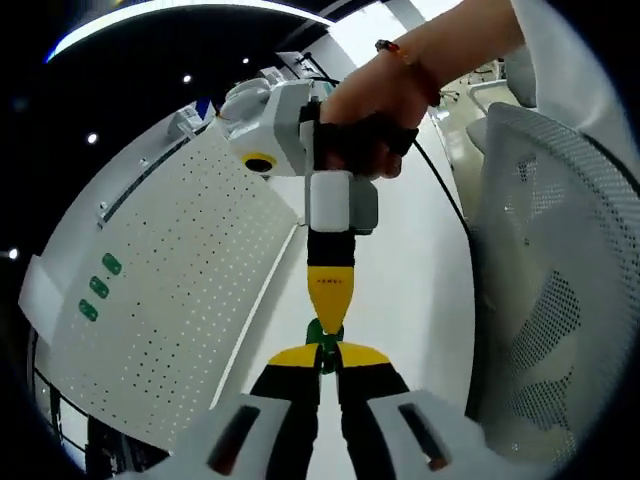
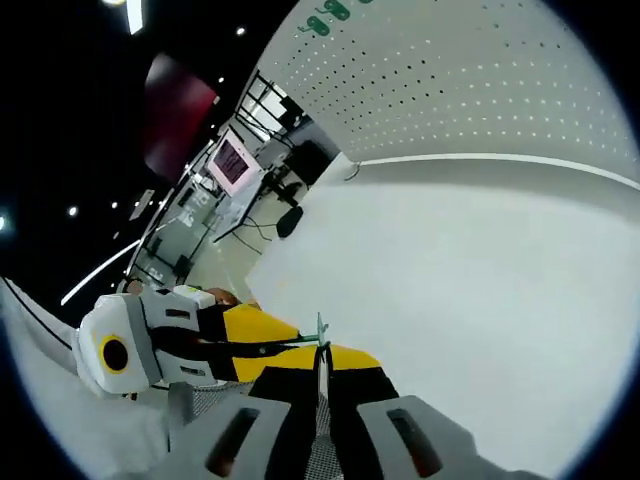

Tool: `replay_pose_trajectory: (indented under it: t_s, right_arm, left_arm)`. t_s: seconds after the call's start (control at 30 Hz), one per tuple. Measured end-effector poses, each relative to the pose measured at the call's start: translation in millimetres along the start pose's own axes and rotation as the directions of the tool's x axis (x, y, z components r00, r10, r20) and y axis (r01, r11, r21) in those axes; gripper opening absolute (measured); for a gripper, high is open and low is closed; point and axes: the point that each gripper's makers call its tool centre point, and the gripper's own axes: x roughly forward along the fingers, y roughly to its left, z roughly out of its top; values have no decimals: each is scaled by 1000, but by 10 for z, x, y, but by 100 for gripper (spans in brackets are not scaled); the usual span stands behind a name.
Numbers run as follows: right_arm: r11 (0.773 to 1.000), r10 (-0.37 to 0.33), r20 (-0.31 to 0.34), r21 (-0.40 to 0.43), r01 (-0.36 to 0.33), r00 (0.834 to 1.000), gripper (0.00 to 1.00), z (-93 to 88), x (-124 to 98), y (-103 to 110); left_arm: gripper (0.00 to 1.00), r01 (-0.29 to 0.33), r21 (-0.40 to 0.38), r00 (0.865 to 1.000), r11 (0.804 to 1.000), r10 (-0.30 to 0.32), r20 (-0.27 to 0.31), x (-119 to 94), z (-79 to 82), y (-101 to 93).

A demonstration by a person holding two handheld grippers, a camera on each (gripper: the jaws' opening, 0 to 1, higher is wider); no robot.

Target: Insert the hook assembly into the mounting plate slot until the hook locks in place.

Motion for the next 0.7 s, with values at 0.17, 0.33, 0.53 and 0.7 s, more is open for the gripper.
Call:
replay_pose_trajectory:
  t_s: [0.17, 0.33, 0.53, 0.7]
  right_arm:
    - [999, 1, -25, -35, -2, 1000, 1, -35, 1, 0]
    - [993, 6, -23, -116, -8, 1000, 1, -21, -11, 22]
    - [997, 4, -13, -82, -5, 1000, 1, 18, -18, 21]
    - [998, 24, -14, -64, -24, 1000, 1, 20, -37, 65]
  left_arm:
    - [3, 1, 29, 1000, 1000, -1, -10, 12, -7, -14]
    - [2, -3, 10, 1000, 1000, 3, -2, -3, 10, -5]
    - [4, -1, 56, 1000, 998, 1, 1, -4, 9, -3]
    - [8, 9, 32, 1000, 999, -9, -19, -2, -28, -36]
